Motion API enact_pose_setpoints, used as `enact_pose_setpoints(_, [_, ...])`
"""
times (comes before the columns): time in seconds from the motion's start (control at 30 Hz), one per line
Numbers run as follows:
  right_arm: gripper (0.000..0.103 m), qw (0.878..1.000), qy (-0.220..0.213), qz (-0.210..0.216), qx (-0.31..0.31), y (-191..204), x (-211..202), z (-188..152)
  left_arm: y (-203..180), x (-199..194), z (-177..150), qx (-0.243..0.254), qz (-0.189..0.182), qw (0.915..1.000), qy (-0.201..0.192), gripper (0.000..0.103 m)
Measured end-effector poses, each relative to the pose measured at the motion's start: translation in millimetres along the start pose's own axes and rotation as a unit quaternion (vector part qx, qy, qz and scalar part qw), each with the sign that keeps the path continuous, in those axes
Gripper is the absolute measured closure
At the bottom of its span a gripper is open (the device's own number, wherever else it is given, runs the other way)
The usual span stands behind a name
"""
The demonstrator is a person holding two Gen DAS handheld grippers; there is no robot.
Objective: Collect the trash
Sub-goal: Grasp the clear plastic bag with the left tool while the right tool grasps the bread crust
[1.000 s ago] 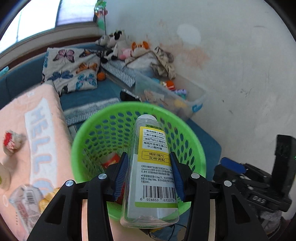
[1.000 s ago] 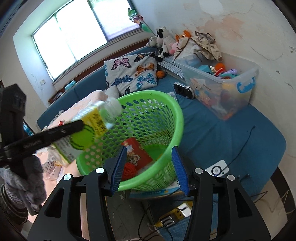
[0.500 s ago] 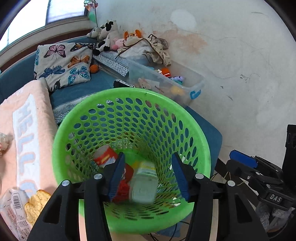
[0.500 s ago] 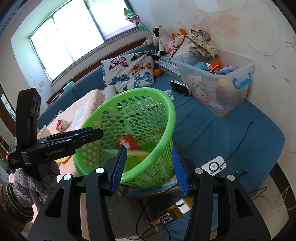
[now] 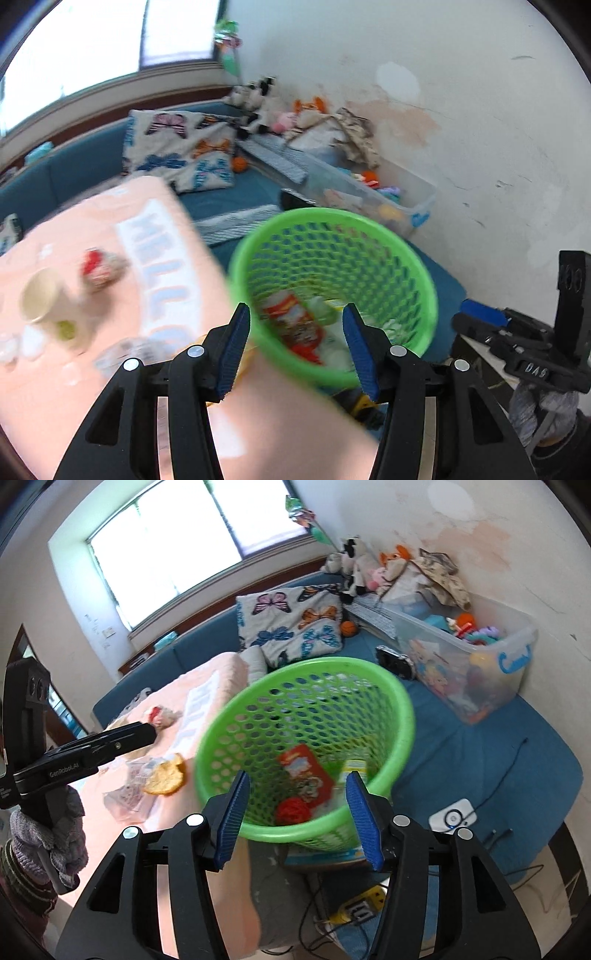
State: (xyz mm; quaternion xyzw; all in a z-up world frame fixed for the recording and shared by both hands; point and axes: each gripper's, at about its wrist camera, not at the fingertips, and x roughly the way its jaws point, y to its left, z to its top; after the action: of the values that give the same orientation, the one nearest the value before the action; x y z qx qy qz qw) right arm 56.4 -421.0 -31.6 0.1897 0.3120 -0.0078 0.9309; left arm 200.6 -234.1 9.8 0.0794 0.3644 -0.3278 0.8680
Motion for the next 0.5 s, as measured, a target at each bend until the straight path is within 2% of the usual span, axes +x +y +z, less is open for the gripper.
enact_pose_setpoints(0.17, [0.045,1.0,0.005,0.02,-0.021,27,6,0,36,-28,-21,-0.015,0.043,0.999,-0.003,0.049])
enact_pose_setpoints(0.3, [0.044,0.999,0.01,0.034,-0.036,47,11,-1,65,-42,-41,-0.037,0.053,0.9979,0.004,0.045])
enact_pose_setpoints(0.4, [0.043,0.998,0.014,0.042,-0.043,58,15,-2,75,-44,-54,-0.04,0.05,0.9979,0.013,0.037])
enact_pose_setpoints(0.5, [0.042,0.997,0.02,0.048,-0.051,67,20,-2,80,-40,-63,-0.037,0.05,0.9978,0.024,0.037])
